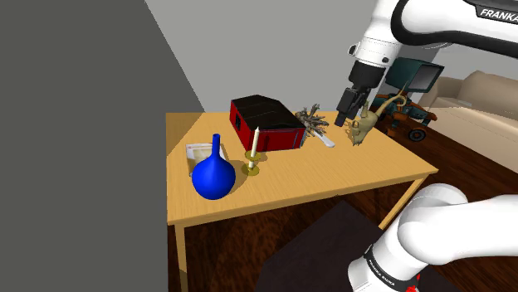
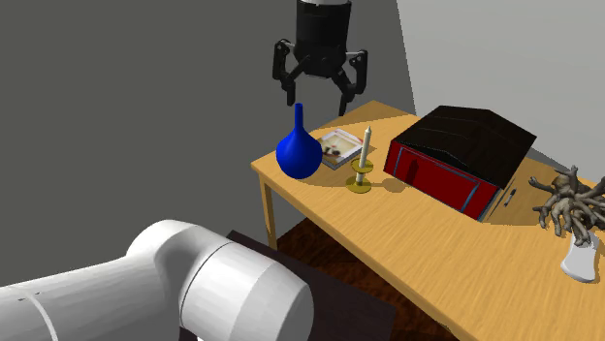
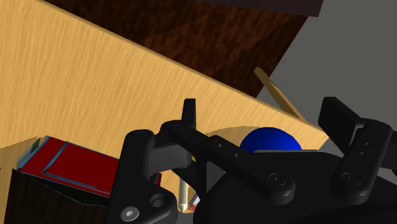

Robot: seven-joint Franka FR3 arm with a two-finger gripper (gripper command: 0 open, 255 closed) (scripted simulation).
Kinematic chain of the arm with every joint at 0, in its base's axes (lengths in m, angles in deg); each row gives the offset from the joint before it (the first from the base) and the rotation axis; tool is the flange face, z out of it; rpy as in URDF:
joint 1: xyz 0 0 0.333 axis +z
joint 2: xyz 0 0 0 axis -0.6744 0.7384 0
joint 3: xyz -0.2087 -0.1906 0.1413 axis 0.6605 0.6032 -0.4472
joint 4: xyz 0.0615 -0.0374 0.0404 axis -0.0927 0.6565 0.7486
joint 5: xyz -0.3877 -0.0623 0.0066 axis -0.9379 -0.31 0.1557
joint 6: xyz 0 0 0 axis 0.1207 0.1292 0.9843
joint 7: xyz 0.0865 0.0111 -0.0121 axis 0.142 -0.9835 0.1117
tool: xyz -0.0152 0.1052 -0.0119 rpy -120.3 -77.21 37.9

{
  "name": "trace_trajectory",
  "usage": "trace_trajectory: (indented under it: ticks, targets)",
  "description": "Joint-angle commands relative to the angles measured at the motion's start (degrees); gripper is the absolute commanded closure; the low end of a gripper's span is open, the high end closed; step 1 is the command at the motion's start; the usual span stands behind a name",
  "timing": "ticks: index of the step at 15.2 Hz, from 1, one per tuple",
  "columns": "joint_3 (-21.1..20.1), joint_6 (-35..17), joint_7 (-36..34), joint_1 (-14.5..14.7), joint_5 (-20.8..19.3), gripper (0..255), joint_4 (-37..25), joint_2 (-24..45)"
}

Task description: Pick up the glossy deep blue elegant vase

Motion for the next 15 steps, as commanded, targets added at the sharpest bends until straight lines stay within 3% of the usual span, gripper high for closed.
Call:
trace_trajectory:
  ticks: [1,8,15]
  targets:
    - [0.00,0.00,0.00,0.00,0.00,0,0.00,0.00]
    - [-4.08,-12.95,-3.42,1.69,2.44,0,0.74,9.68]
    - [-7.97,-24.45,-6.88,2.90,3.20,0,-2.41,21.80]
